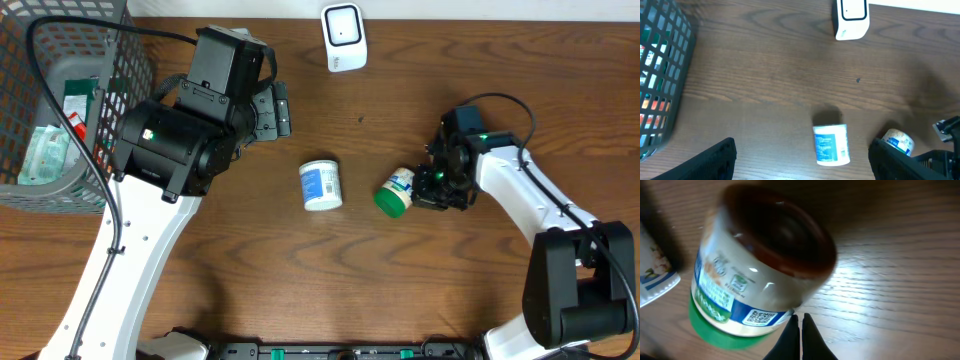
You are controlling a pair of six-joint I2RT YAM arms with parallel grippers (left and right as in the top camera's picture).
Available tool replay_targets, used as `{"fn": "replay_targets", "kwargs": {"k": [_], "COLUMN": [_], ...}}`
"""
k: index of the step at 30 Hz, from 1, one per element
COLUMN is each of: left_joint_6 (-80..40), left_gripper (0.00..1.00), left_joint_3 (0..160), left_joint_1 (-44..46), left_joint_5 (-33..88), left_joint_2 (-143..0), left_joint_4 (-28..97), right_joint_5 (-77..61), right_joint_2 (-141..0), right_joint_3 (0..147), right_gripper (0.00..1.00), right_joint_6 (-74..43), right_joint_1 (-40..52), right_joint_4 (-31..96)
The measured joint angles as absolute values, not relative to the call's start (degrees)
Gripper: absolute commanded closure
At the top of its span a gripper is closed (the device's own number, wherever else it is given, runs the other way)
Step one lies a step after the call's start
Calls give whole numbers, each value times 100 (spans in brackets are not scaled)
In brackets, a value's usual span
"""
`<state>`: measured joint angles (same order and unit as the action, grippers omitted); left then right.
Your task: Scan the item barcode
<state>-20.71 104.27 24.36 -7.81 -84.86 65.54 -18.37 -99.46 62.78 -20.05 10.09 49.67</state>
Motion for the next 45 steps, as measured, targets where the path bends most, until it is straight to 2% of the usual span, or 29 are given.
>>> {"fn": "replay_targets", "kwargs": {"k": [8,33,45], "left_joint_6": [-2071,-2071,-2071], "left_gripper": [15,15,15], "left_joint_3": [10427,10427,10427], "left_joint_1": [2436,2436,2436], "left_joint_5": [-781,-781,-784], "left_joint_2": [-8486,-8486,-8486], "left_joint_4": [6554,6556,6554], "right_joint_5": [-1885,-1892,-1933], "right_joint_2": [-9946,-9946,-9946], "right_joint_3": [6276,6278,6278], "right_gripper": [99,99,99], "right_joint_6": [-1988,-1992,-2036], "right_joint_1": [1317,1420,1942], "right_joint_4": [4442,3328,2956]}}
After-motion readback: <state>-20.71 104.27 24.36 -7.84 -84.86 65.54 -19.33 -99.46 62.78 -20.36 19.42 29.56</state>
